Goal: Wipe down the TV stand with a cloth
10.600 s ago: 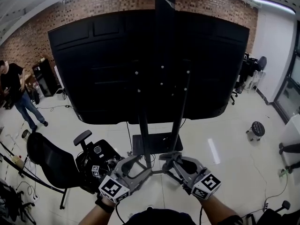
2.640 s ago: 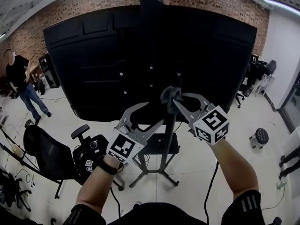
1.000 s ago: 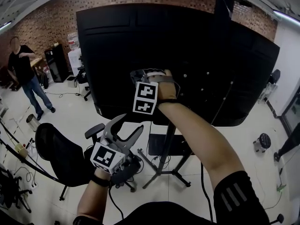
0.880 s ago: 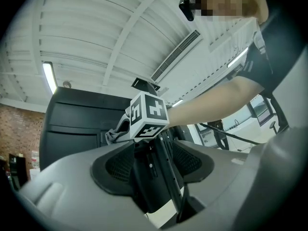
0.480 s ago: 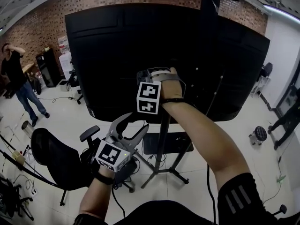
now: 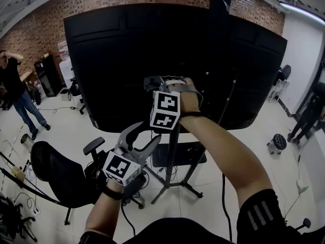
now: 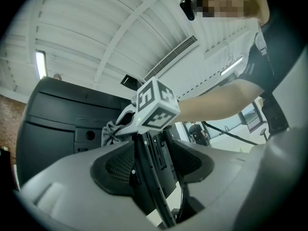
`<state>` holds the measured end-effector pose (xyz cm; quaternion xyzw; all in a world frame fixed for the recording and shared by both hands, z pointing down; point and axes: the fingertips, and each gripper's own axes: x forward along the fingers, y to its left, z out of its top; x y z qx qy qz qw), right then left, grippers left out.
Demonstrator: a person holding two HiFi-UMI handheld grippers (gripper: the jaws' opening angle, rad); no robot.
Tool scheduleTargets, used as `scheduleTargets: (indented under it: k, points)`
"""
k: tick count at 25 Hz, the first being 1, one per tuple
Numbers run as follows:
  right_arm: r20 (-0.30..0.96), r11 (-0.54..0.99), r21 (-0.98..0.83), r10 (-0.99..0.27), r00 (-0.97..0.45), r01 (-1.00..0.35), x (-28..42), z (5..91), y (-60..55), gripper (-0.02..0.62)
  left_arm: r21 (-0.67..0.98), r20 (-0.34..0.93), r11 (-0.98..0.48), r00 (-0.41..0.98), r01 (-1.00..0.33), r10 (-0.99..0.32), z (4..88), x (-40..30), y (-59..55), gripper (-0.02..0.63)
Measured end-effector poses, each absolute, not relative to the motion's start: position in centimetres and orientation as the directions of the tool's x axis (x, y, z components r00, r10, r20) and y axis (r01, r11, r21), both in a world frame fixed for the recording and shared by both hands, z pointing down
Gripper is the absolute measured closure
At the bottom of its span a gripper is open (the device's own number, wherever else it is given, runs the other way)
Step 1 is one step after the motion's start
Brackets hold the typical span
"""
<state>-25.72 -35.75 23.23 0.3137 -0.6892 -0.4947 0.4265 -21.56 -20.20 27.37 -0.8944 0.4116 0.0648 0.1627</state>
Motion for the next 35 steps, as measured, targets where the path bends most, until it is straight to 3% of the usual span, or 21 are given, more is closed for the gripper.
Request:
scheduleTargets:
  k: [5,9,15,28,35]
  points:
    - [0.153,0.400,0.875,-0.763,-0.628,-0.272,-22.2,18.5,-31.0,0.558,-0.225,-0.253,-0.613,0.653,-0.757,-0.714,26.7,-21.6,-20.1,0.334]
    - [0.056,0.407,0.816,-0.763,-0.644,-0.411,-17.0,14.7,-30.6,0.557,-0.224,-0.262,-0.626,0.665,-0.747,-0.699,25.8,-20.8,-20.5,0.334]
    - [-0.001,0.550,0.579,-0.738,-0.675,-0.602,-10.9,12.6,-33.3,0.557,-0.225,-0.263,-0.651,0.689,-0.725,-0.676,23.4,-18.8,-21.9,0.334]
    - [-0.008,0.729,0.372,-0.616,-0.788,-0.574,-12.1,18.2,-36.2,0.555,-0.233,-0.216,-0.635,0.676,-0.736,-0.704,24.8,-16.7,-23.8,0.334]
    - [0.072,0.766,0.345,-0.598,-0.798,-0.543,-11.8,24.4,-36.4,0.555,-0.200,-0.166,-0.630,0.659,-0.751,-0.733,27.3,-15.9,-24.0,0.334]
